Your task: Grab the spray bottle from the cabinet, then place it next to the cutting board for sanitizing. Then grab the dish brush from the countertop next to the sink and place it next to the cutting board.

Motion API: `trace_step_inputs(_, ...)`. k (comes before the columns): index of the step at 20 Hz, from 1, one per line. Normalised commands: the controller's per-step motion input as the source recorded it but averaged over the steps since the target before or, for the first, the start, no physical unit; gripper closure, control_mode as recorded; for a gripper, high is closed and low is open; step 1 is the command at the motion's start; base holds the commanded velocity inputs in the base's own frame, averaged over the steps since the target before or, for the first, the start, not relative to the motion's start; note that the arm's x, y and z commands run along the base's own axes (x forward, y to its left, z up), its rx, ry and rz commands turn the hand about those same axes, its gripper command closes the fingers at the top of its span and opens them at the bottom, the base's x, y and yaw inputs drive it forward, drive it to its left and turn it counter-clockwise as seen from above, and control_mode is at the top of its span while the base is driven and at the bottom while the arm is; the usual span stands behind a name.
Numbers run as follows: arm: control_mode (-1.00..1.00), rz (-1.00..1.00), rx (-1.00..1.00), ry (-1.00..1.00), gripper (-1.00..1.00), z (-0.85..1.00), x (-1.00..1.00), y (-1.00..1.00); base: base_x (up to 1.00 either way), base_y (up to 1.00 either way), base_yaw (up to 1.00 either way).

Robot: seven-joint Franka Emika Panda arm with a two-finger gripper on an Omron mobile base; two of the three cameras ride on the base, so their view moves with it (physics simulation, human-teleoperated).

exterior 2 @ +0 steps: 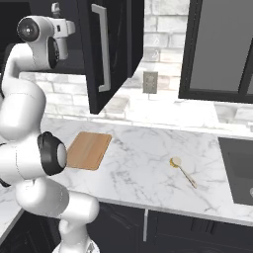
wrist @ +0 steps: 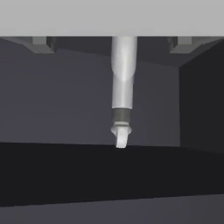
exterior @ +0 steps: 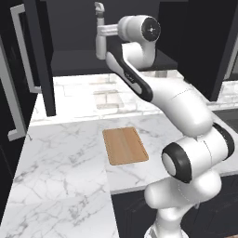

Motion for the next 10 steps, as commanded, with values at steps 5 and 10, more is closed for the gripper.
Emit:
trace_step_inputs(5,-1.0,0.0,0.0,0.01,-1.0,0.0,0.44,0.13,0.0,0.0,0.0)
trace_step_inputs(10,-1.0,0.0,0.0,0.0,-1.0,0.0,0.27,0.18,0.0,0.0,0.0)
